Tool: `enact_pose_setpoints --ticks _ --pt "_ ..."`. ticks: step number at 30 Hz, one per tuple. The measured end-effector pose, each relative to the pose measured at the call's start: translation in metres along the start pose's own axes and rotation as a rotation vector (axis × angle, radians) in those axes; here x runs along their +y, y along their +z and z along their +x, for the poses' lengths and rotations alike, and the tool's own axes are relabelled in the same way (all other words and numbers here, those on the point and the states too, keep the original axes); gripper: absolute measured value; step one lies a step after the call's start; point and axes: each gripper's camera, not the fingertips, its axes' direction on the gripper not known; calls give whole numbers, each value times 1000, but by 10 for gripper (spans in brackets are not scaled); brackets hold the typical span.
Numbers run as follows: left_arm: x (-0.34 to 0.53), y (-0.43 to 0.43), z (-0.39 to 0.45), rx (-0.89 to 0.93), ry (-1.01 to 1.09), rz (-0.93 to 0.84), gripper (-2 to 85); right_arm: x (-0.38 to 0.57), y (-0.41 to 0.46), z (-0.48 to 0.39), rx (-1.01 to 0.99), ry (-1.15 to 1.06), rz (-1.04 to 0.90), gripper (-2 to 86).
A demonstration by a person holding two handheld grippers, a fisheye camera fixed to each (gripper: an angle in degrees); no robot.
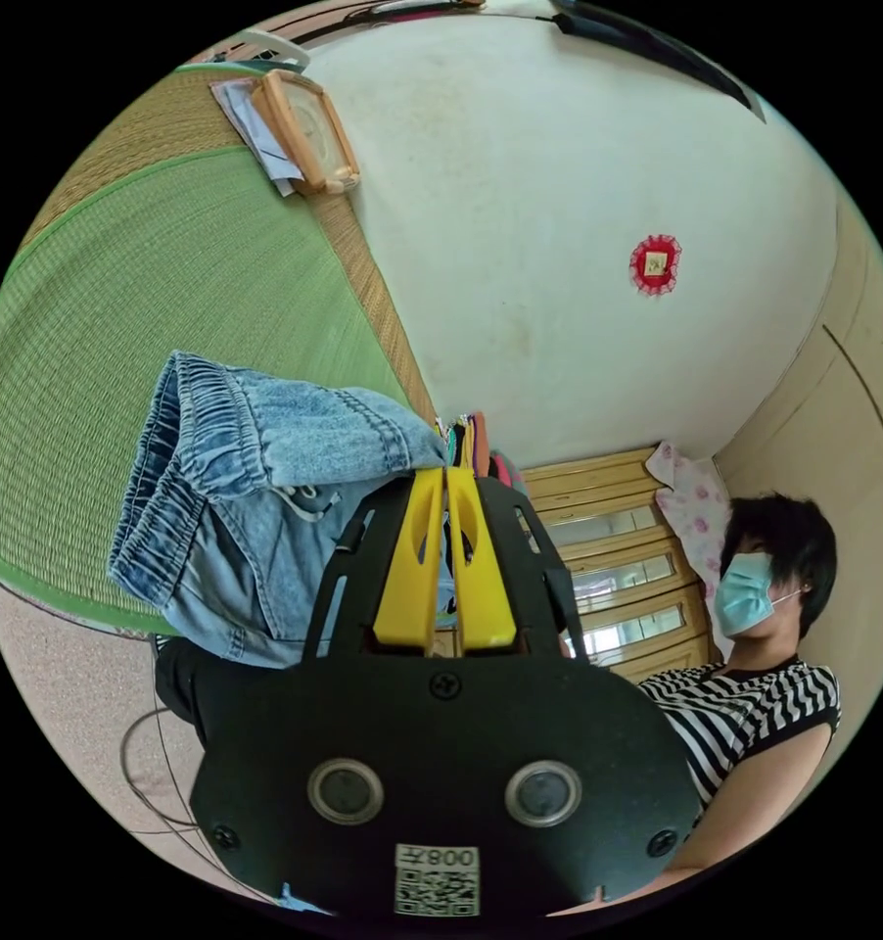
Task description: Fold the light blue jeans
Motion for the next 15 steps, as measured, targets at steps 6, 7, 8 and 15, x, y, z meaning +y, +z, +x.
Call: enact_pose_setpoints --ticks 6,7,8,15 --pt "7 -6 10 -3 -20 -1 3 -46 151 -48 19 -181 -306 93" --pt "8 -7 12 -3 -24 -2 3 -44 160 -50 40 -198 -312 86" --pt "9 -7 13 -5 -25 -4 3 -42 161 -51 63 -206 -306 79" --pt "13 -10 28 5 -43 1 3 -29 141 -27 55 -180 -266 32"
